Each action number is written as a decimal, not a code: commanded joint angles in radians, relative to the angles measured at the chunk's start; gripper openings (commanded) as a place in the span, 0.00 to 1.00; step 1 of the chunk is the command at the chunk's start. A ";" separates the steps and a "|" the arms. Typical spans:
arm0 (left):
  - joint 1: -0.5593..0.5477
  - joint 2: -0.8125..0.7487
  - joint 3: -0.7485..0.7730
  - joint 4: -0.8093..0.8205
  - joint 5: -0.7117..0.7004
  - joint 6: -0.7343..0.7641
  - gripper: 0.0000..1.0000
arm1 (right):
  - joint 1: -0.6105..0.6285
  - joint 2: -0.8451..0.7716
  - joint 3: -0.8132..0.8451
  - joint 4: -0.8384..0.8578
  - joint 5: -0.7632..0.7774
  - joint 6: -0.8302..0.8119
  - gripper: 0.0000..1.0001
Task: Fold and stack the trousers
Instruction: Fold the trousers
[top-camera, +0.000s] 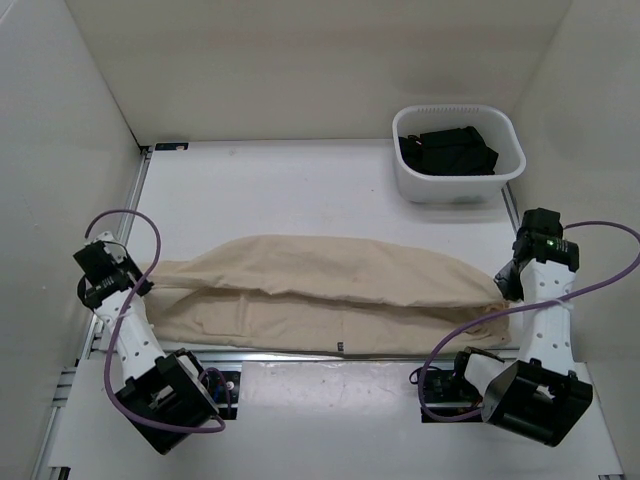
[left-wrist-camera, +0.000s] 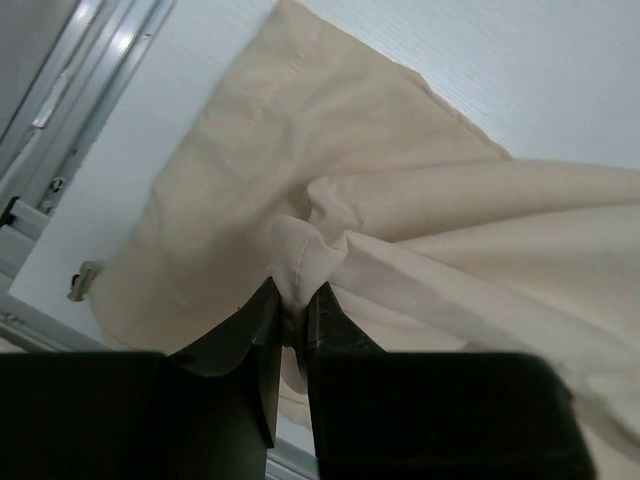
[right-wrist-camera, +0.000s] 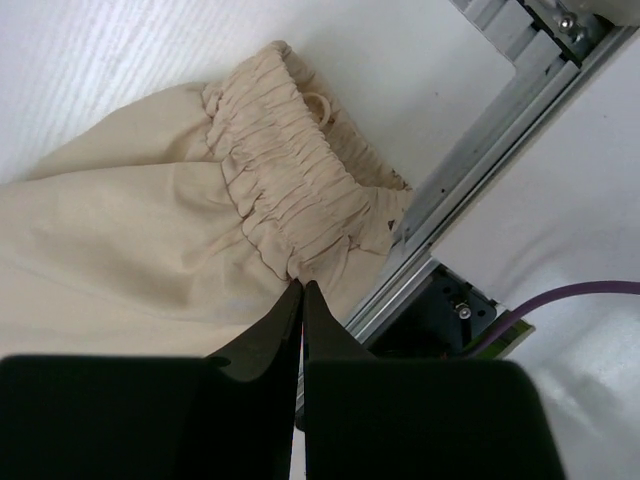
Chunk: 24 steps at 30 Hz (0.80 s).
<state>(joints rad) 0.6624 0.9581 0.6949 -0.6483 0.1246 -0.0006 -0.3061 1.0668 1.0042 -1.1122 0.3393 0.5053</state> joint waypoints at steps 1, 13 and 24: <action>0.016 -0.021 0.012 0.029 -0.097 0.001 0.14 | -0.005 -0.030 -0.041 -0.023 0.075 -0.019 0.00; 0.016 -0.070 -0.113 -0.100 -0.102 0.001 0.14 | -0.024 -0.062 -0.188 0.014 -0.036 0.127 0.15; 0.016 -0.142 0.179 -0.279 -0.083 0.001 1.00 | 0.284 -0.010 -0.012 0.052 -0.155 -0.013 0.71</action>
<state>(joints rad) 0.6724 0.8543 0.6609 -0.8490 -0.0109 0.0006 -0.1577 1.0275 0.8845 -1.0737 0.2016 0.5526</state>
